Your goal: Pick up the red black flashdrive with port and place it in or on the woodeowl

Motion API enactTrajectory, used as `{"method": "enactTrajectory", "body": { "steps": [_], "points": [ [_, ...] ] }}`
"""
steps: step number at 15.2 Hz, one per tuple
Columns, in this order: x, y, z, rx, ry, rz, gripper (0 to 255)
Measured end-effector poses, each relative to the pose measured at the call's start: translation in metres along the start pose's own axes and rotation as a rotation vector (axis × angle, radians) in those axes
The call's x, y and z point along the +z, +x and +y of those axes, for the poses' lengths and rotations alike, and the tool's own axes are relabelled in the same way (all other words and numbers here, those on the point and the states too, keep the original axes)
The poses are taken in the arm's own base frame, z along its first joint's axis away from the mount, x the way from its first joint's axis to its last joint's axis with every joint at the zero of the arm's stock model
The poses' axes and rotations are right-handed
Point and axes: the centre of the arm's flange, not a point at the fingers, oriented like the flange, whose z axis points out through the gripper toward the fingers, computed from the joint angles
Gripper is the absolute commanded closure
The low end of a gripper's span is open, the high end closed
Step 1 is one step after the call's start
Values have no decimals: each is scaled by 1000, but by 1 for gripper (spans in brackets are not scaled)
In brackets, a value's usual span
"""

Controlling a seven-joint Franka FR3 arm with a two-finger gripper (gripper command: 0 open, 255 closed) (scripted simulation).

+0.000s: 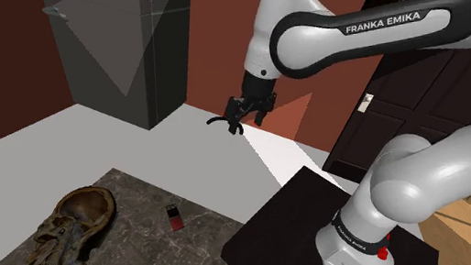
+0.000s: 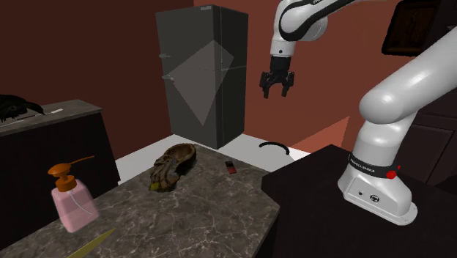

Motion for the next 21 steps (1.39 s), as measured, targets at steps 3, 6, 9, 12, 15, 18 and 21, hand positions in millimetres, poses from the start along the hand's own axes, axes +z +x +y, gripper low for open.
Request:
{"method": "enactTrajectory", "body": {
  "steps": [3,6,9,12,15,18,21],
  "points": [
    [33,5,-18,20,-4,-2,0],
    [66,8,-43,39,-8,-5,0],
    [100,12,-59,58,-13,-7,0],
    [137,18,-80,77,-17,-9,0],
    [169,24,-102,96,-20,-12,0],
    [204,26,-120,116,-22,-15,0],
    [237,37,-135,136,-25,-17,0]
  ]
}}
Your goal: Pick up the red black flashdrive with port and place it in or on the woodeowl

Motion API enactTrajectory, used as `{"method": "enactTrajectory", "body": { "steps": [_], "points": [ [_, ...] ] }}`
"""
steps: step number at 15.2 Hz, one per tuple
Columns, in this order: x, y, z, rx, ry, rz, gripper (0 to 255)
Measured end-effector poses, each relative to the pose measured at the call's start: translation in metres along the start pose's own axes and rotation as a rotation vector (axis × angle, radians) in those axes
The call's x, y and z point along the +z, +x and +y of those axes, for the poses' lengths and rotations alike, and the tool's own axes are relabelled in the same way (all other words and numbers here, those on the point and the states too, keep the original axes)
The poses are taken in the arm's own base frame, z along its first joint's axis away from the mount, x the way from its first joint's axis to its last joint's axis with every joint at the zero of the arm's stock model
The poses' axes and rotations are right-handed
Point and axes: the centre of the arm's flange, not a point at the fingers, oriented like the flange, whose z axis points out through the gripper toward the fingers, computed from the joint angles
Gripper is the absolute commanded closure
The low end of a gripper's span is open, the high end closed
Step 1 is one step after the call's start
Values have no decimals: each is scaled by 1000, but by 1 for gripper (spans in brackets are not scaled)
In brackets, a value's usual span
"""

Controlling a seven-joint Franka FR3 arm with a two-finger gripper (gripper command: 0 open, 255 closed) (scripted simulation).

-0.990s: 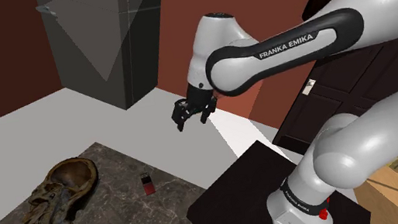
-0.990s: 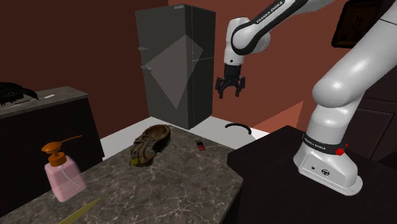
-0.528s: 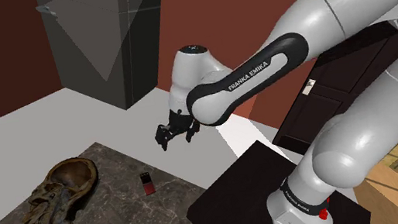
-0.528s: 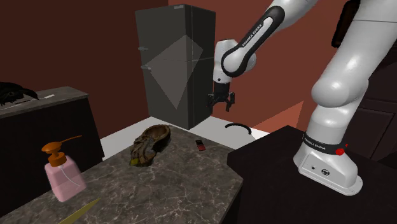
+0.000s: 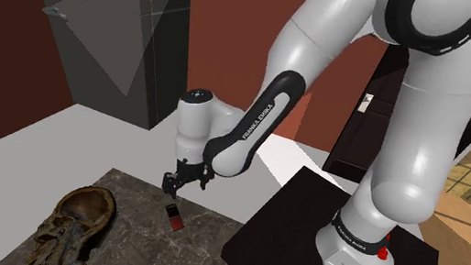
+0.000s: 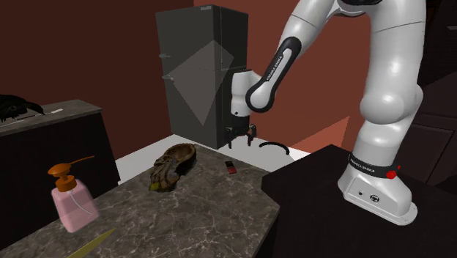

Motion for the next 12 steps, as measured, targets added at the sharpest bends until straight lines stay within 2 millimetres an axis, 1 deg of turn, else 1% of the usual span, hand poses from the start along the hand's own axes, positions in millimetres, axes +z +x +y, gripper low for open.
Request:
{"method": "enactTrajectory", "body": {
  "steps": [2,3,5,6,8,12],
  "points": [
    [23,3,-14,13,-2,-1,0],
    [39,2,-20,19,-3,-2,0],
    [57,5,-36,31,-6,-4,0],
    [63,7,-40,34,-7,-5,0],
    [77,6,-41,36,-8,-4,0],
    [98,6,-41,37,-8,-4,0]
  ]
}}
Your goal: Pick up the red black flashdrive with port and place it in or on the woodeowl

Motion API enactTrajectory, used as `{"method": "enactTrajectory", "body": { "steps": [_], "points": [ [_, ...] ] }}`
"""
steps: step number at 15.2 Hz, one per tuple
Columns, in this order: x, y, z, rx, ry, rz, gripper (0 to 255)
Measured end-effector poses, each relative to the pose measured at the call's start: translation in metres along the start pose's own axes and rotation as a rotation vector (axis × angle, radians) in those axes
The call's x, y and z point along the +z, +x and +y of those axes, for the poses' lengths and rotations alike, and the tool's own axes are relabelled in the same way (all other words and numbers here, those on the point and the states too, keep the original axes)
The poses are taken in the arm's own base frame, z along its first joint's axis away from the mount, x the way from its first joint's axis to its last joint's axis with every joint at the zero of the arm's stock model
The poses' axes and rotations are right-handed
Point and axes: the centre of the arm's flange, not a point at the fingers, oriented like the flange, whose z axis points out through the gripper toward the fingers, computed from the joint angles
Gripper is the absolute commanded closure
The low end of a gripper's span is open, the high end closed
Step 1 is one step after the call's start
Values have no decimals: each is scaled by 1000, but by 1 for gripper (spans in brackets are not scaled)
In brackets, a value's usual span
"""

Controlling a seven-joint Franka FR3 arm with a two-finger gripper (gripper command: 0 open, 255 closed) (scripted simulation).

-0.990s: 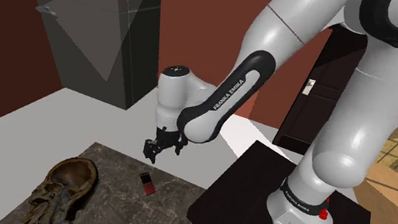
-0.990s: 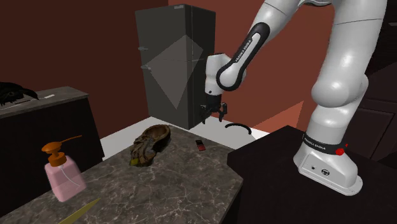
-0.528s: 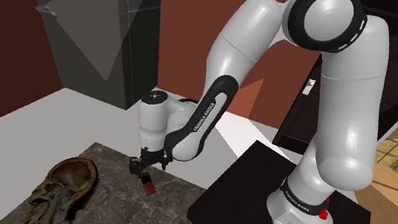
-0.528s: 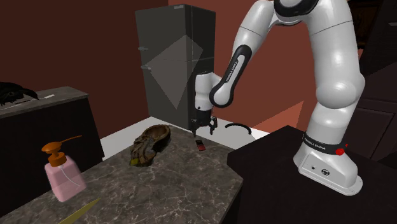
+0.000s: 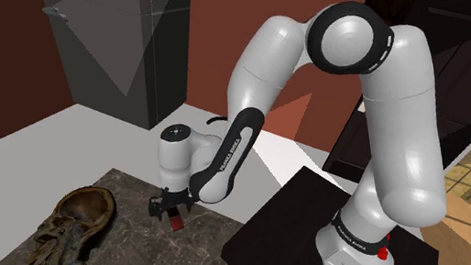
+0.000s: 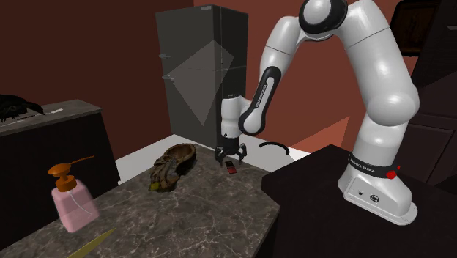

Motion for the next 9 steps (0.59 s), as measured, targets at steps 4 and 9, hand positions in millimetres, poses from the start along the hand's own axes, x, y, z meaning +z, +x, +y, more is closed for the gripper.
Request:
{"method": "enactTrajectory", "body": {
  "steps": [4,9],
  "points": [
    [9,-1,0,0,0,0,0],
    [8,-1,0,0,0,1,255]
  ]
}}
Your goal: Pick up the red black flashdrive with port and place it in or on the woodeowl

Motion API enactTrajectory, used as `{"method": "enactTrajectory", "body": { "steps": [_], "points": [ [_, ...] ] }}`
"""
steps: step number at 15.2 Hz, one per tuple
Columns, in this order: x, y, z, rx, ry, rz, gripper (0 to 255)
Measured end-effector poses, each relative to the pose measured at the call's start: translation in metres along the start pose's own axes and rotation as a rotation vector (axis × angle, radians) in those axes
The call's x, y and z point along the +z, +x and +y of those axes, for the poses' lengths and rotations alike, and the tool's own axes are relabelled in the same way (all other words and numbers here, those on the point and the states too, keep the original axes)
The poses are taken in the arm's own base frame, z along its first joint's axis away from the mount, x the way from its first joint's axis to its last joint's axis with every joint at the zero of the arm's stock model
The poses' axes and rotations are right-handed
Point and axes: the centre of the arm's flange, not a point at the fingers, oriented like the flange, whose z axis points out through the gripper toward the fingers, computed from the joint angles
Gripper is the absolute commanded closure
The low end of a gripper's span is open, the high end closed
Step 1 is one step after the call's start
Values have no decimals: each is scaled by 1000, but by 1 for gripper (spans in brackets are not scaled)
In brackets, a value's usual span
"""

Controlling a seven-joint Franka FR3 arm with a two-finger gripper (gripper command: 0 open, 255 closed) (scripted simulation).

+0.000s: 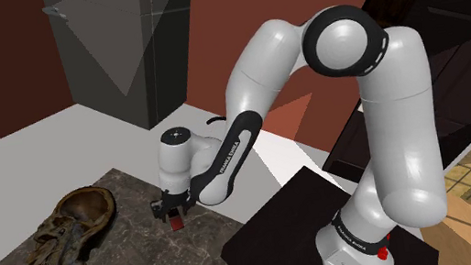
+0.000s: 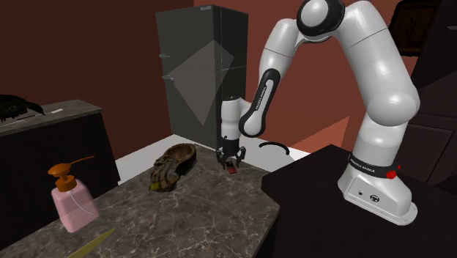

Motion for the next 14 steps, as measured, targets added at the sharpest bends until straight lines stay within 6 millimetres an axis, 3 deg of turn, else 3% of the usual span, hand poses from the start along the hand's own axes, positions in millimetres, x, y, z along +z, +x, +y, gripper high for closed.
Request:
{"method": "enactTrajectory", "body": {
  "steps": [9,14],
  "points": [
    [-1,1,0,1,0,2,255],
    [-21,-1,0,0,0,-1,255]
  ]
}}
